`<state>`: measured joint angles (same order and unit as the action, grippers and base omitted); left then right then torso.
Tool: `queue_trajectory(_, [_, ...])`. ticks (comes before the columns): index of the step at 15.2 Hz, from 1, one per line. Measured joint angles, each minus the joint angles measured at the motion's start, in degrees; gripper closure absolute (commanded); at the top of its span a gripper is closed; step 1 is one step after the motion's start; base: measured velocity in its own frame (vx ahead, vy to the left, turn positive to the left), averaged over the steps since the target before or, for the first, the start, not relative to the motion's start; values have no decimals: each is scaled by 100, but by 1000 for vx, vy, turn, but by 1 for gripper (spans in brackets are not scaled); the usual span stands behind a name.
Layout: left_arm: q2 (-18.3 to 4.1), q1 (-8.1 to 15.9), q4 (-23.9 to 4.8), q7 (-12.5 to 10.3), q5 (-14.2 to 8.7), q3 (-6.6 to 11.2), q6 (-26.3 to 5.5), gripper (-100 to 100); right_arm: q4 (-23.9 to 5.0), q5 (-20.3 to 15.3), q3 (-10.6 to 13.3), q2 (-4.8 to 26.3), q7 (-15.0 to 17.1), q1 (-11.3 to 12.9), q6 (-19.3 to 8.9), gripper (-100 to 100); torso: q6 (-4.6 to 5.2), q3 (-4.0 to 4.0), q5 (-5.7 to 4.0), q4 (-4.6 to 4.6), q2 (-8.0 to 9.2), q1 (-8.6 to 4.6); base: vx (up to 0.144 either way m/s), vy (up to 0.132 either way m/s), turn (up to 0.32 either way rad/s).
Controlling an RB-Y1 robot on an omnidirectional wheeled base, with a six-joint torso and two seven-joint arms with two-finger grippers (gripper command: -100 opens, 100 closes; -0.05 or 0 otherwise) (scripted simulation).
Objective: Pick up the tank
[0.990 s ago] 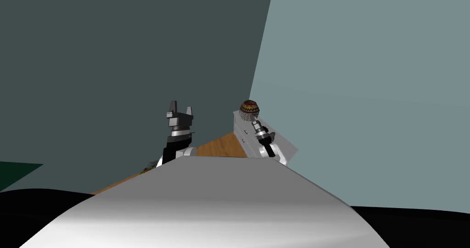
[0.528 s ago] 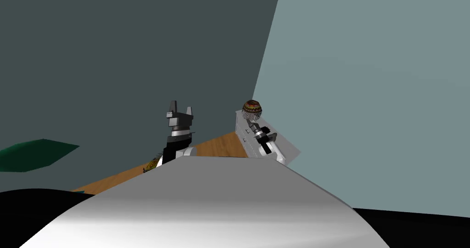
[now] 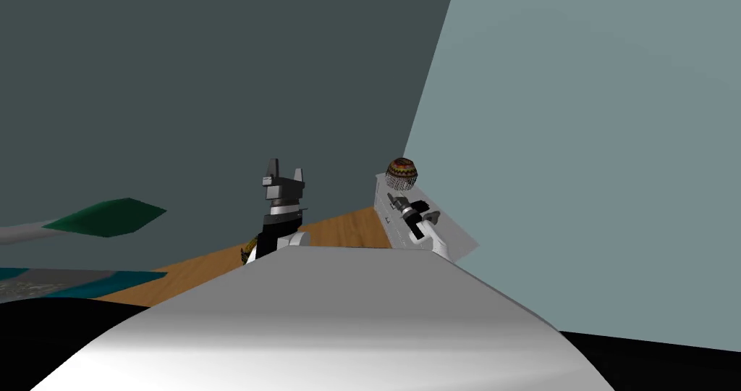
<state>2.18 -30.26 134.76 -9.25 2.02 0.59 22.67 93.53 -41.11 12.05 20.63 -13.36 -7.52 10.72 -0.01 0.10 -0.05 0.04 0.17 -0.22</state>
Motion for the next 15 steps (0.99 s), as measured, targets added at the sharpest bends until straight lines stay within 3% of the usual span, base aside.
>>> queue_trajectory(6, [0,0,0,0,0,0,0,0,-534,-569,226,260,-308,310,-431,-100,-1,1,1,1,1,3,-55,-23,133])
queue_trajectory(9, [0,0,0,0,0,0,0,0,-973,-879,200,255,-546,460,-486,-100,1,-1,0,-1,-2,3,-60,-25,180])
queue_trajectory(15, [0,0,0,0,0,0,0,0,-1667,-1622,595,695,-959,864,-1134,-100,1,5,-1,2,8,-6,-76,-32,165])
